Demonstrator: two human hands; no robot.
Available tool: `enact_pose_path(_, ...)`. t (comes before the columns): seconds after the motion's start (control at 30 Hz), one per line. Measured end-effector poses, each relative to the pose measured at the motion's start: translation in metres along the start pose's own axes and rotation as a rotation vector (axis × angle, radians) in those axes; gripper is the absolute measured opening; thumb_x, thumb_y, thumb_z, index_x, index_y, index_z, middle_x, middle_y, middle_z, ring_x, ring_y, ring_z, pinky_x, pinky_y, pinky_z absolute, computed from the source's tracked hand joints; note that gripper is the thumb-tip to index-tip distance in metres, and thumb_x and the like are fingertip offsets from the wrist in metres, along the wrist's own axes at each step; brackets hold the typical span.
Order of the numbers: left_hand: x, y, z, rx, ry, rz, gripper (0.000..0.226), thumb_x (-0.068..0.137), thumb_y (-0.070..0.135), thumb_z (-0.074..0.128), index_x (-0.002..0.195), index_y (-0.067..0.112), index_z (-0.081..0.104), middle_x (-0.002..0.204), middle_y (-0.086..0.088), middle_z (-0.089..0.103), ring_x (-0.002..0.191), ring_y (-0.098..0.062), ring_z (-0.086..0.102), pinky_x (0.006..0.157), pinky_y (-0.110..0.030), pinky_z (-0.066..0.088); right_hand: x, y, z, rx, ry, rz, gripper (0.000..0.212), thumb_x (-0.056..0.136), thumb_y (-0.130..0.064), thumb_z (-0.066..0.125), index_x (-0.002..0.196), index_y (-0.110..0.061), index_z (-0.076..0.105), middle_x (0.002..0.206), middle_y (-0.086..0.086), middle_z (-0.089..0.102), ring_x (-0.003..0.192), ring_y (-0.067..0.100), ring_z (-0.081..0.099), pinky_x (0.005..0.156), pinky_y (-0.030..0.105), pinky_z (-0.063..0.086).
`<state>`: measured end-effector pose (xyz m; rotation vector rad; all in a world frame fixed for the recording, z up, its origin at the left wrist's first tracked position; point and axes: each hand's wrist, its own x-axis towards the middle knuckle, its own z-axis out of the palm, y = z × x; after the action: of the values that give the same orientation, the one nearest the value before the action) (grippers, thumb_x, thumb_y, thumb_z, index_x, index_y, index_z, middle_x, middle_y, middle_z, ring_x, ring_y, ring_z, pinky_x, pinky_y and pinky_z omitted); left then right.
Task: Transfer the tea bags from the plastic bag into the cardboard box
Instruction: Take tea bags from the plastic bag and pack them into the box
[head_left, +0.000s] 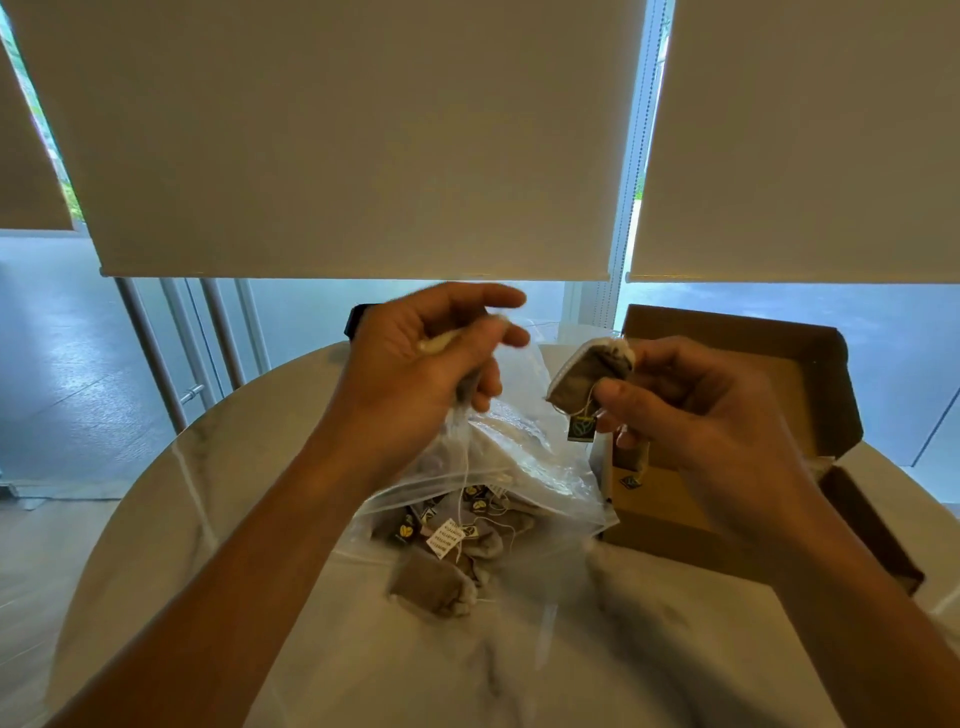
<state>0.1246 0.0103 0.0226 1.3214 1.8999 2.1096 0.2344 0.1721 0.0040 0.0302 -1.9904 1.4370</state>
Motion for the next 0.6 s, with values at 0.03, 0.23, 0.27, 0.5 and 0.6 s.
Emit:
enact_pose_path(0.03,-0.002,-0.005,0.001,0.055,-0.042,-0.055,0.019,0.087,0.016,0.058,0.101,0.022,0.068,0.086,-0.001,0.072,0.056,-0.011,0.056,0.054,-0.022,0.05,0.0,0.002,-0.001,-0.007,0.002,0.001,0.025,0.068,-0.026,0.064,0.092,-0.018,0.066,0.072,-0.008,0.072,0.062,0.009,0.066,0.057,0.019,0.054)
enact_pose_path(0.23,-0.013,-0.026,0.019,0.226,-0.18,-0.233,0.032,0.076,0.035,0.067,0.102,0.018,0.072,0.062,0.007,0.066,0.048,-0.005,0.053,0.052,-0.016,0.045,0.0,0.011,-0.001,-0.042,-0.034,0.006,0.022,0.069,-0.027,0.065,0.09,-0.02,0.067,0.077,-0.007,0.072,0.068,0.011,0.068,0.057,0.015,0.051)
enact_pose_path(0.27,-0.014,-0.028,0.02,0.242,-0.166,-0.233,0.024,0.08,0.031,0.068,0.099,0.016,0.073,0.055,0.01,0.063,0.047,-0.003,0.052,0.051,-0.014,0.044,0.0,0.013,0.0,-0.048,-0.037,0.012,0.022,0.07,-0.028,0.065,0.09,-0.021,0.067,0.078,-0.007,0.072,0.07,0.011,0.069,0.057,0.015,0.051)
enact_pose_path(0.5,-0.017,-0.034,0.024,0.23,-0.082,-0.182,0.012,0.086,0.024,0.063,0.088,0.016,0.073,0.051,0.017,0.061,0.047,-0.003,0.053,0.049,-0.011,0.042,-0.001,0.022,0.004,-0.053,-0.197,0.204,0.037,0.066,-0.041,0.063,0.101,-0.03,0.062,0.078,-0.008,0.073,0.075,0.012,0.07,0.06,0.02,0.056)
enact_pose_path(0.6,-0.018,-0.036,0.026,0.256,-0.052,-0.183,0.009,0.086,0.027,0.063,0.083,0.023,0.071,0.051,0.02,0.06,0.05,-0.002,0.057,0.049,-0.01,0.043,-0.001,0.024,0.006,-0.016,-0.169,0.237,0.03,0.062,-0.031,0.066,0.092,-0.027,0.065,0.074,0.0,0.074,0.07,0.016,0.07,0.059,0.02,0.056)
